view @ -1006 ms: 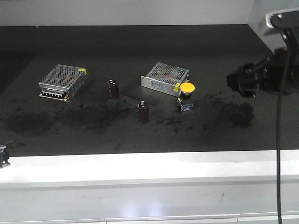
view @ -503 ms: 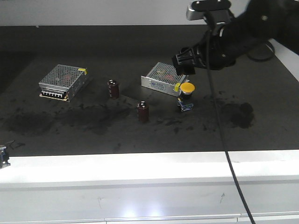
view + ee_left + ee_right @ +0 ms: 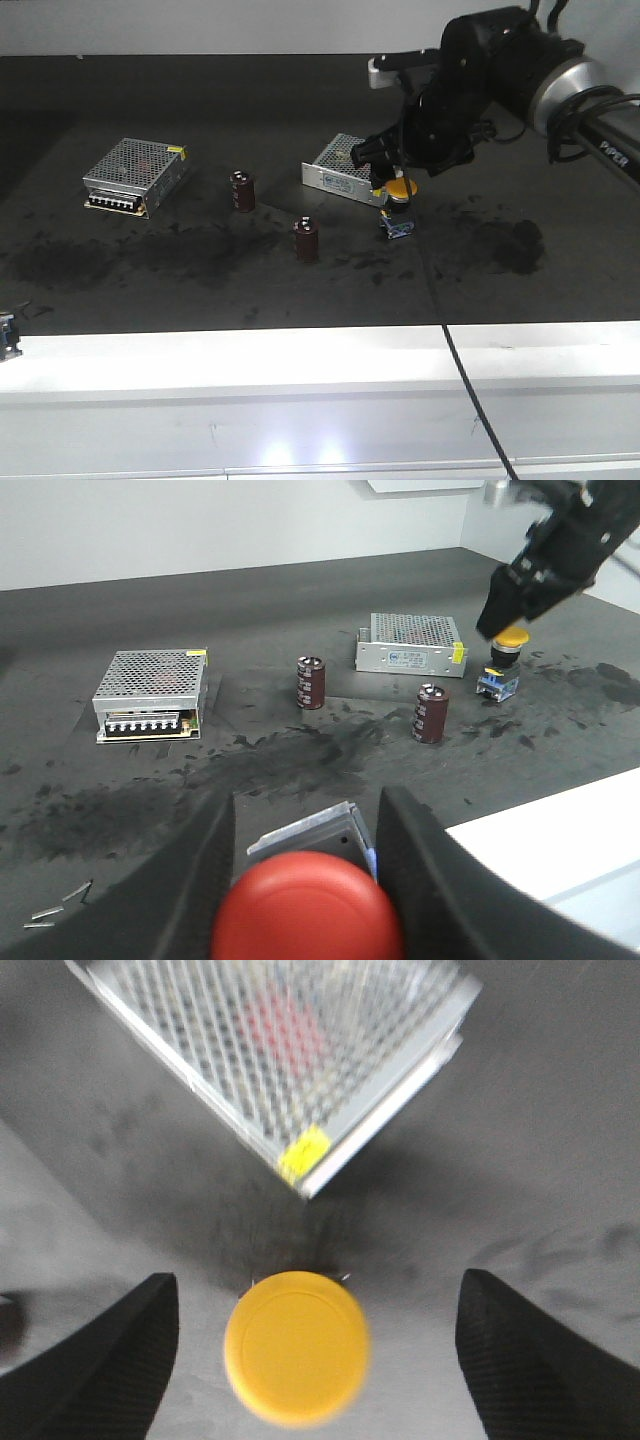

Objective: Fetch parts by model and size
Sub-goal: 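Reach the right gripper down and grasp the yellow-capped push button, then lift the yellow-capped button with the right gripper and pull it back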

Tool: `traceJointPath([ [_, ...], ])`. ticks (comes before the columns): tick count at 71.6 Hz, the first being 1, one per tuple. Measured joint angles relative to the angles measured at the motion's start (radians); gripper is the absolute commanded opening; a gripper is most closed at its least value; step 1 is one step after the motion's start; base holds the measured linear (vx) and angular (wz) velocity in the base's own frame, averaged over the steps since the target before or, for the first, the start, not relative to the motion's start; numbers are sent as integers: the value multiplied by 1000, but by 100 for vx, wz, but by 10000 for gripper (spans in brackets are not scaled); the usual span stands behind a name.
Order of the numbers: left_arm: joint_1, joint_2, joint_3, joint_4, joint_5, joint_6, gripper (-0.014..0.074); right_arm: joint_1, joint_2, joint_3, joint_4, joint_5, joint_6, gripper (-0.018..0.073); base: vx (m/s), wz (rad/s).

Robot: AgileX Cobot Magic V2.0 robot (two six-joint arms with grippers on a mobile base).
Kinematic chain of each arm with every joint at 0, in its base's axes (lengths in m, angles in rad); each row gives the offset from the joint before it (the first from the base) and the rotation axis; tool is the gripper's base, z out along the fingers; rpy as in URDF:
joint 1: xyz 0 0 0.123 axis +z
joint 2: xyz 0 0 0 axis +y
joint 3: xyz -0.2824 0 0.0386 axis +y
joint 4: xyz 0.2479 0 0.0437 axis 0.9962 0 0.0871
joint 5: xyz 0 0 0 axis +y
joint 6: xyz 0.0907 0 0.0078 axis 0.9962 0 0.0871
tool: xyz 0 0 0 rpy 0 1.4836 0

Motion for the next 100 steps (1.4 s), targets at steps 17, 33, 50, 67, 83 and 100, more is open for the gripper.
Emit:
traceJointPath([
  [17,0,0,0,0,0,0,-7,0,35,-3,8,22,0,374,0,0],
  [33,0,0,0,0,0,0,-7,0,35,-3,11,33,0,-17,0,0],
  [50,0,0,0,0,0,0,-7,0,-22,13,15,46,-1,-9,0,0],
  [67,0,0,0,0,0,0,-7,0,-323,262,-2,-116,-38,-10,0,0],
  [83,0,0,0,0,0,0,-7,0,-673,634,-39,-319,-43,-10,0,0],
  [100,0,0,0,0,0,0,-7,0,-1042,986,-41,-529,-45,-10,0,0],
])
